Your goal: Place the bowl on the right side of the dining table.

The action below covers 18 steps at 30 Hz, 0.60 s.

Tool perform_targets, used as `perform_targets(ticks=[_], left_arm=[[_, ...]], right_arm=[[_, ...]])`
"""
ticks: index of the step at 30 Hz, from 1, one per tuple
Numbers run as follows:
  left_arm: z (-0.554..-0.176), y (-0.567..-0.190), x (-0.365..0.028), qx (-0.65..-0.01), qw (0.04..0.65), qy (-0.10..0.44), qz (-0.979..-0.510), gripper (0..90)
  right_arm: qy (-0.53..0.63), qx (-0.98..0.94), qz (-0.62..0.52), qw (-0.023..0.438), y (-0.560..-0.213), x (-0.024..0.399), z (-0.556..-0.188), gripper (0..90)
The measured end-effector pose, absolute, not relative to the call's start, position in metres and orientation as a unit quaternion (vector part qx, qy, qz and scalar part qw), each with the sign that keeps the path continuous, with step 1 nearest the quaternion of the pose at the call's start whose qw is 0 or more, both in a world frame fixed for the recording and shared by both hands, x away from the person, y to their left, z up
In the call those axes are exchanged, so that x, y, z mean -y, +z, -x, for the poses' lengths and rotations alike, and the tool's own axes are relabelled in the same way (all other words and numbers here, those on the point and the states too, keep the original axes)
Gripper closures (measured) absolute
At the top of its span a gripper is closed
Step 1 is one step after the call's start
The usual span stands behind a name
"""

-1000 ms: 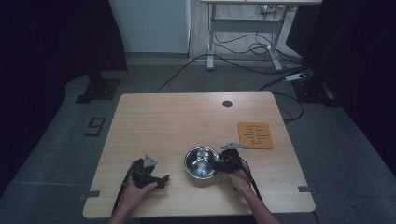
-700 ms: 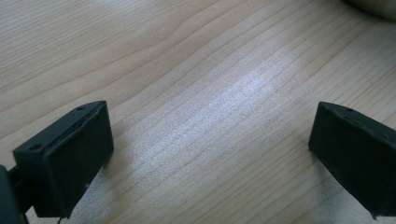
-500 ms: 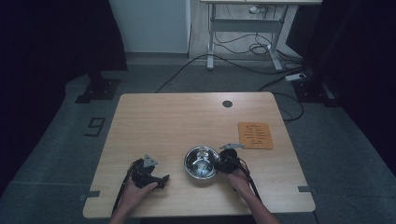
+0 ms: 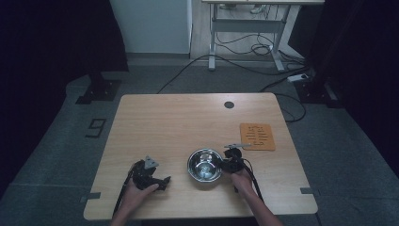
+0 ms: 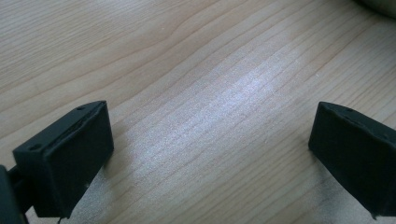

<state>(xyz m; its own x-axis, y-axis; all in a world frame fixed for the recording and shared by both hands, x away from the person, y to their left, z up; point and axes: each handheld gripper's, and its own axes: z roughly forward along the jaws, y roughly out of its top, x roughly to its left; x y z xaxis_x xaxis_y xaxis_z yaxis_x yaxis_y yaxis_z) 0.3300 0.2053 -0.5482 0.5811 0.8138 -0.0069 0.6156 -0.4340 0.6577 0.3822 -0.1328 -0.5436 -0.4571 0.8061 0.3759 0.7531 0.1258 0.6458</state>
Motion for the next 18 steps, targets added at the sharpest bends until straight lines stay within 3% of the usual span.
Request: perform_targets(ticks=[18], left_arm=[[-0.33,-0.5482,-0.2053,-0.43,0.314,0.158,-0.832,0.0]], right_arm=[[0.433,-0.729,-0.531,-0.004,-0.5417,0.142,-0.3845,86.4]])
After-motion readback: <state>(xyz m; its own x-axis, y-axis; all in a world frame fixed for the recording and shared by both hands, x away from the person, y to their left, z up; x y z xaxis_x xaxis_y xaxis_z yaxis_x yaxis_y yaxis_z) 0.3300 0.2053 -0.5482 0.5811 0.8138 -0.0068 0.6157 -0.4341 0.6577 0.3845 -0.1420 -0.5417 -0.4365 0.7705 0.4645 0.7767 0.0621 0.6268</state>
